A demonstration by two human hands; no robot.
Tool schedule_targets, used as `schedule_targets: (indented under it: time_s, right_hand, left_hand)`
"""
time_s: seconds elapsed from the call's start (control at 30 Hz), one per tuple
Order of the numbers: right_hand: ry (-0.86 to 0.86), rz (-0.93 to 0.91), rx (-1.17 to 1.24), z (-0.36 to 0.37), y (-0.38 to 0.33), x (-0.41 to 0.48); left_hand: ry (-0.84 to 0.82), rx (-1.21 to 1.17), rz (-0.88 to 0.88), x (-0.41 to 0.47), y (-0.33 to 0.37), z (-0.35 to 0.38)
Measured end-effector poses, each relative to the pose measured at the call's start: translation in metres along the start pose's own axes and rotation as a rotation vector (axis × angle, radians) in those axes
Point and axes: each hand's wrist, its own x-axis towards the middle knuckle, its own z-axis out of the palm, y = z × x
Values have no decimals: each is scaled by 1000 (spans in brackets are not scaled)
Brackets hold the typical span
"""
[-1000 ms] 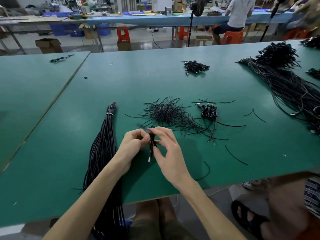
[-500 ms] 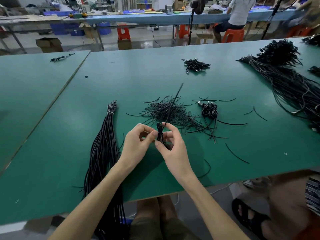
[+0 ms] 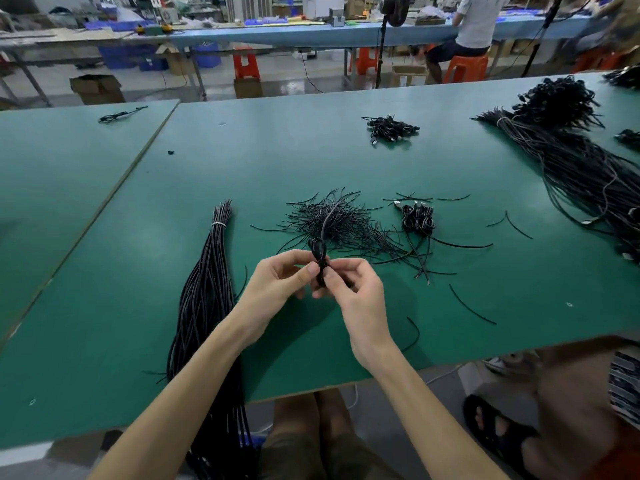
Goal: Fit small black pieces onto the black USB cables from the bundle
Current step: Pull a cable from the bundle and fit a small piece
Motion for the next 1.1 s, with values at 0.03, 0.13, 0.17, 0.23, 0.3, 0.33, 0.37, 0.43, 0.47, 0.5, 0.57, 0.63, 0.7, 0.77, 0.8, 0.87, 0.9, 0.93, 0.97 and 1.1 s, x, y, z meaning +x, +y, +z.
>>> schedule_targets:
  time_s: [0.03, 0.13, 0.17, 0.23, 0.3, 0.33, 0.37, 0.43, 0.47, 0.5, 0.57, 0.63, 0.7, 0.77, 0.8, 0.87, 0.9, 0.93, 0.97, 1.1]
  right_hand:
    - [-2, -1, -12, 0, 0, 0]
    - [-9, -25, -46, 0, 1, 0]
    - [-11, -34, -57, 0, 1, -1]
    - [-15, -50, -82, -1, 0, -1]
    - [-23, -61, -118, 0, 0, -2]
    - [-25, -62, -134, 0, 0, -2]
    - [-26, -63, -146, 0, 0, -2]
    - [-27, -58, -151, 1, 0, -3]
    - [-26, -50, -152, 1, 0, -3]
    - [-24, -40, -154, 2, -1, -4]
    - [-20, -20, -173, 4, -1, -4]
    - [-32, -14, -213, 5, 0, -3]
    - [-47, -22, -240, 5, 0, -2]
    - [-44, -36, -256, 6, 0, -2]
    - [-37, -40, -261, 5, 0, -2]
    - [-26, -42, -269, 5, -2, -2]
    - [-21, -43, -276, 5, -2, -2]
    - [-17, -43, -281, 5, -3, -2]
    - [-14, -44, -283, 5, -3, -2]
    - [1, -48, -322, 8, -3, -4]
  left_hand:
    - [8, 6, 9, 0, -1, 0]
    - [32, 20, 46, 0, -1, 0]
    - [38, 36, 63, 0, -1, 1]
    - [56, 81, 96, 0, -1, 2]
    - [65, 97, 106, -1, -1, 3]
    - [66, 94, 106, -1, -1, 3]
    - [68, 92, 103, -1, -1, 4]
    - [83, 100, 98, -1, -1, 5]
    - [92, 103, 95, -1, -1, 5]
    - [103, 106, 93, -1, -1, 6]
    - [132, 118, 95, -1, -1, 8]
    - [165, 142, 106, -1, -2, 9]
    - [183, 169, 110, 0, -3, 8]
    - [161, 171, 86, 0, -3, 8]
    - [144, 165, 69, 1, -2, 8]
    - [119, 162, 47, 2, -2, 7]
    - [114, 165, 45, 2, -3, 7]
    - [111, 166, 44, 2, -3, 7]
    - [110, 166, 43, 2, -3, 7]
    - [114, 166, 54, 2, -2, 8]
